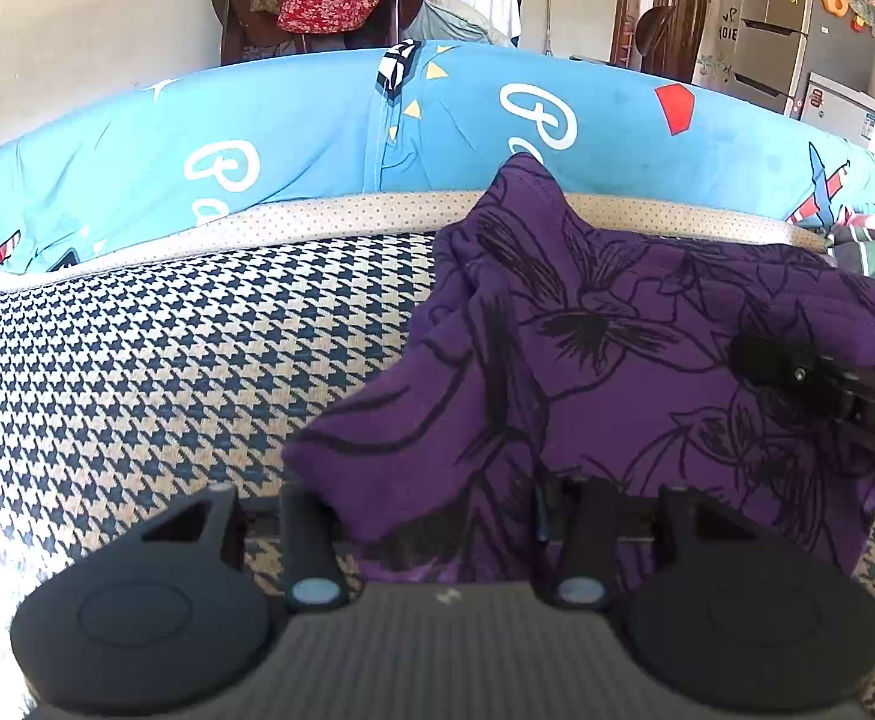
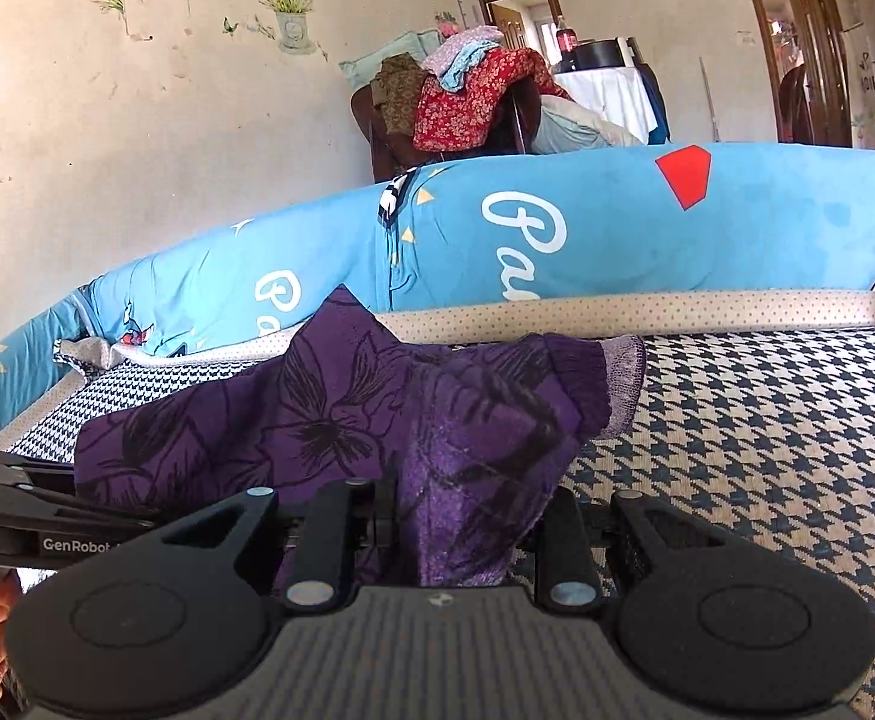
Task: Fold clothes
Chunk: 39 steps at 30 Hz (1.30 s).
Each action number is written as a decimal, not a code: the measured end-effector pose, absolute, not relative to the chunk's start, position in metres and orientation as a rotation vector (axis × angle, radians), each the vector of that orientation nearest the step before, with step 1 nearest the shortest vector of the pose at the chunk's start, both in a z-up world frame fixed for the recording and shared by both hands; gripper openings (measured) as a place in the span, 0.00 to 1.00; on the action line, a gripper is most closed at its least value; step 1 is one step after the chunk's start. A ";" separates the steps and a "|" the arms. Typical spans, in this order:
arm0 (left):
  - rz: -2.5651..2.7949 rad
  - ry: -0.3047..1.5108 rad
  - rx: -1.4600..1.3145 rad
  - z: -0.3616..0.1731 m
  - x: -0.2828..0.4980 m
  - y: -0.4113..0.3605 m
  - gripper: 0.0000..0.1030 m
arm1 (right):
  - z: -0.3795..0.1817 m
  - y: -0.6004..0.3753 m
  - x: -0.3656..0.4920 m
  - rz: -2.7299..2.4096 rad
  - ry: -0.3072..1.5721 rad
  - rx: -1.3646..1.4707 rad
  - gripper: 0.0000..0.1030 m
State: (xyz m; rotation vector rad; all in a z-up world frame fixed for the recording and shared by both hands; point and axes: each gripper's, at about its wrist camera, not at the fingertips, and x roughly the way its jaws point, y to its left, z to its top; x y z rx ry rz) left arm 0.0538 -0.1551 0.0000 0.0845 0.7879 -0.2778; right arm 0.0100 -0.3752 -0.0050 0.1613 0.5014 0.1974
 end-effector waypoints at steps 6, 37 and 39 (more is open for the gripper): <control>-0.261 0.756 0.084 0.006 0.051 -0.158 0.42 | 0.004 -0.375 0.008 0.191 0.471 0.172 0.22; -0.230 0.691 0.068 0.016 0.041 -0.156 0.42 | 0.020 -0.375 0.002 0.200 0.400 0.170 0.22; -0.229 0.682 0.072 0.016 0.039 -0.157 0.42 | 0.020 -0.376 0.001 0.200 0.398 0.169 0.22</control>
